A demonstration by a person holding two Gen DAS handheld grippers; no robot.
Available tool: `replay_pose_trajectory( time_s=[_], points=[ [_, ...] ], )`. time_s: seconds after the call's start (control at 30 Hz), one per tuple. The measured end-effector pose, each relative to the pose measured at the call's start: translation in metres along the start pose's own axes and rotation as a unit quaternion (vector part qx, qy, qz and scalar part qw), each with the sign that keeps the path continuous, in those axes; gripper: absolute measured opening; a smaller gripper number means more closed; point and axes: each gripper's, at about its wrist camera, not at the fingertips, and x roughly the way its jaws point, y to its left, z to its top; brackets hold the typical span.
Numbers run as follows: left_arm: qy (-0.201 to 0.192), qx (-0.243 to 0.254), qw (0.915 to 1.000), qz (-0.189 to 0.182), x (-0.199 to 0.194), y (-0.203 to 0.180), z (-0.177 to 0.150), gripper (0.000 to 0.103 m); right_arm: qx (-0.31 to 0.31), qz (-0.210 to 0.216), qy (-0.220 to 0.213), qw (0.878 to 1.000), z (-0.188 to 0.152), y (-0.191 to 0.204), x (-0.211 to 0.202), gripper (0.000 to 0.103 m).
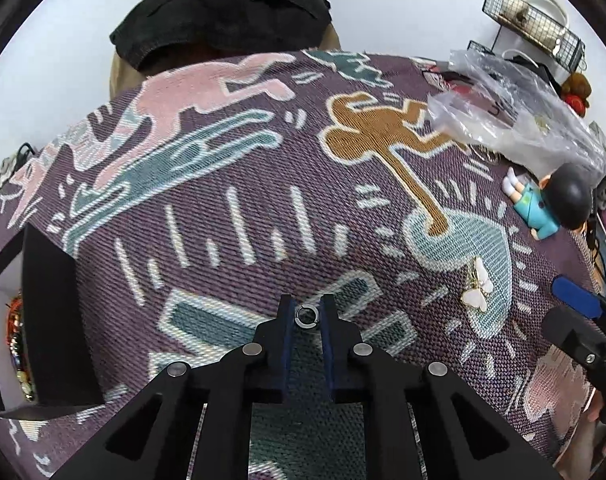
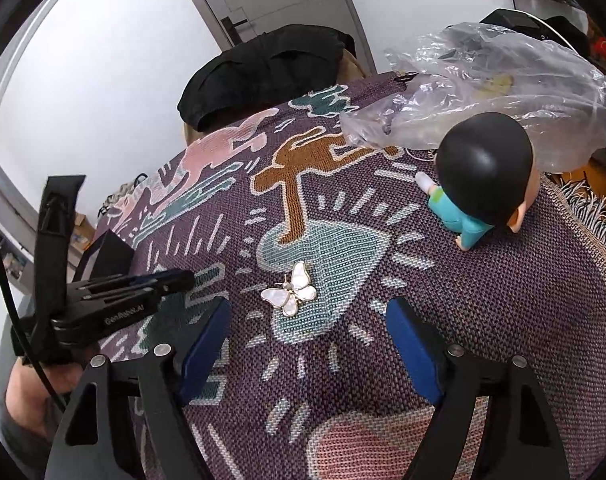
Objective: Organize jewelry
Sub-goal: 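Grasp the silver ring with left gripper while right gripper reaches the white butterfly pendant, then drop the silver ring in the box with left gripper while right gripper grasps butterfly pendant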
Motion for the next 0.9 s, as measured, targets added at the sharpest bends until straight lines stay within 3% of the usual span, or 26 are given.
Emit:
replay_pose_trajectory(
  time_s=[0.53, 0.9],
  points=[
    [-0.061, -0.025, 0.9978, 0.0, -0.061, 0.042, 0.002, 0.013, -0.099, -0.041, 0.049, 0.993, 0.014, 0.041, 0.039, 0.08],
    [-0.076, -0.039, 0.9963, -0.005, -0.08, 0.065, -0.008, 0.013, -0.142, -0.071, 0.077, 0.984, 0.008, 0.043, 0.066, 0.081]
  ],
)
